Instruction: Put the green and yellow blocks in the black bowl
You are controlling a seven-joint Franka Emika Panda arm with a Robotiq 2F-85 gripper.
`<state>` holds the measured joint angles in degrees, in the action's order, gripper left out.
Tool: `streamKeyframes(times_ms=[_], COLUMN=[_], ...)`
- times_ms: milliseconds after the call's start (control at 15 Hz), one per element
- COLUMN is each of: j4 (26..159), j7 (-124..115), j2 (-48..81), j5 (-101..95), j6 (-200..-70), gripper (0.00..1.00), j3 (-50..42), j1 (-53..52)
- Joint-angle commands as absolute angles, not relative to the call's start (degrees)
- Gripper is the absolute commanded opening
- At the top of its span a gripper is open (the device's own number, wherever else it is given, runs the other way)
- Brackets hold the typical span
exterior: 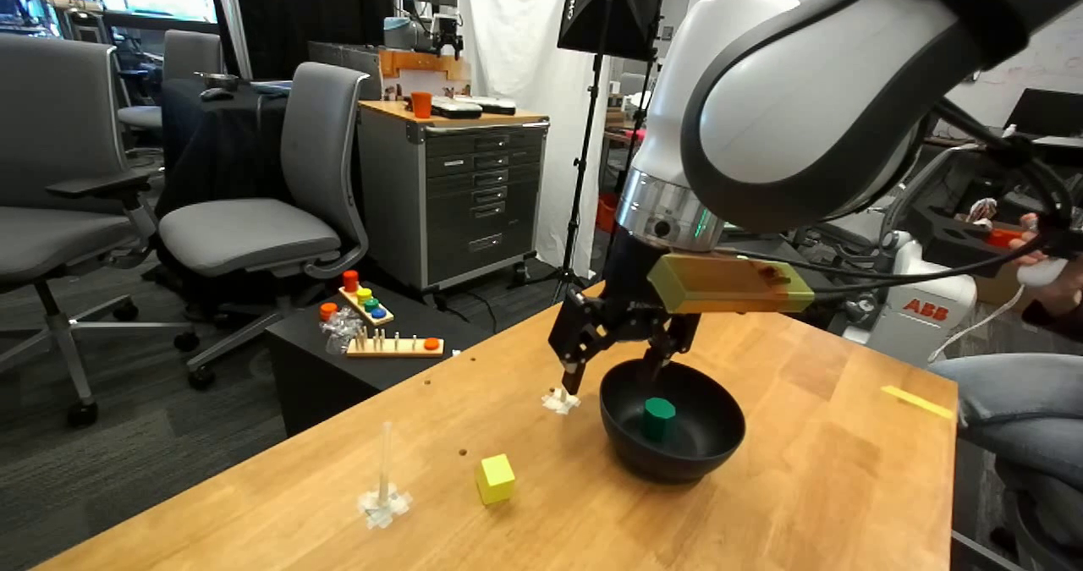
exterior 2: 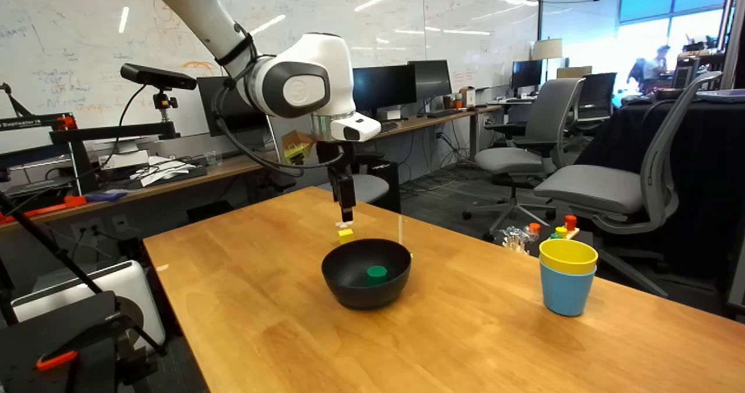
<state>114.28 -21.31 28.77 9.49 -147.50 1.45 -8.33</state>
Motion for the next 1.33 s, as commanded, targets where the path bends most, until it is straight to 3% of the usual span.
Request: streamKeyframes(times_ms=[0, 400, 1267], j4=[112.45, 107.19, 108.56], j7=[-20.53, -20.25, -21.37], j2=[29.88, 33.35, 33.02], j5=[13.05, 16.19, 14.9], j6=[-150.32, -147.03, -148.3], gripper=[1.0, 1.0, 1.0], j3=[3.09, 3.77, 2.55], j1=[-7.0, -6.25, -7.42])
